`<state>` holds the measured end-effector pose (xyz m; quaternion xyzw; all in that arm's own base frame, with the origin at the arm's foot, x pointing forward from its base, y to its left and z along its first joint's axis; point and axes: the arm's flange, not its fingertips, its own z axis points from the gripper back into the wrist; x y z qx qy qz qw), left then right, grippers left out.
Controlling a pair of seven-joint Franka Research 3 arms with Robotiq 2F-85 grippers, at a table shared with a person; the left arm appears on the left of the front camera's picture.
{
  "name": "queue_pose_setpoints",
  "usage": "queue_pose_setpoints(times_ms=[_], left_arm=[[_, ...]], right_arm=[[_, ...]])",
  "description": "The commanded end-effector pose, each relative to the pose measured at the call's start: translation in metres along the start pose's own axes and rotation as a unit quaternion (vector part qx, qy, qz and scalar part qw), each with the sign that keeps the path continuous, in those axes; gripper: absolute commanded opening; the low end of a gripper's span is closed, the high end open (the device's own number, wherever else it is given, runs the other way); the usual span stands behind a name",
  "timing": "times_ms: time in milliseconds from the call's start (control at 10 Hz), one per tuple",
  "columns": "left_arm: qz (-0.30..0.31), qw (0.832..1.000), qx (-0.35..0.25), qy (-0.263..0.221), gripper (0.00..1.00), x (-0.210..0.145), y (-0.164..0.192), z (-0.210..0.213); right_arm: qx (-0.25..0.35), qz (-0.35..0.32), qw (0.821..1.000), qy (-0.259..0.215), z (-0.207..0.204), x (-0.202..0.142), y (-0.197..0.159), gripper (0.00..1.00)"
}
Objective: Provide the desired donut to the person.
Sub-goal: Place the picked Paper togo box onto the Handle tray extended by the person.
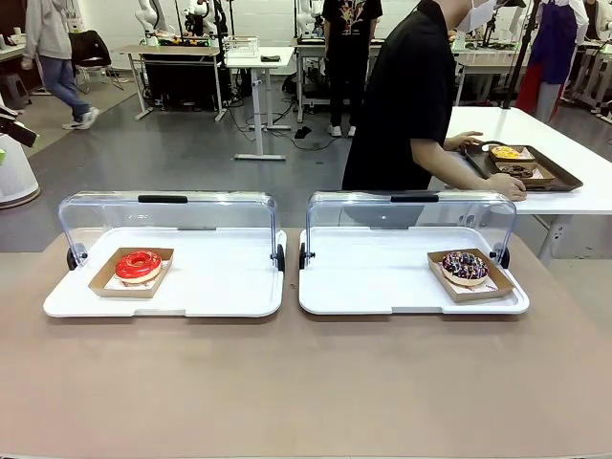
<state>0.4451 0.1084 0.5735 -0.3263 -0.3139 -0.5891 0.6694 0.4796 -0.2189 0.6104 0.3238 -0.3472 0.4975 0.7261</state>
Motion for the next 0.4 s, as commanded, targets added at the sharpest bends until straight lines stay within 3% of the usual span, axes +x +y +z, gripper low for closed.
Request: queue_pose_setpoints(times_ms=[0, 300], left_arm=[[-0.001, 1.000, -0.001, -0.003, 1.00, 0.0011, -0.0017, -0.0001], [-0.001, 1.000, -0.001, -0.003, 1.00, 0.0011, -0.0017, -0.0001]], right_arm=[[0.001, 0.001, 1.000, -0.001, 0.0008, 0.0006, 0.0010, 1.00], [0.001, 0.001, 1.000, -0.001, 0.0008, 0.0006, 0.0010, 1.00]])
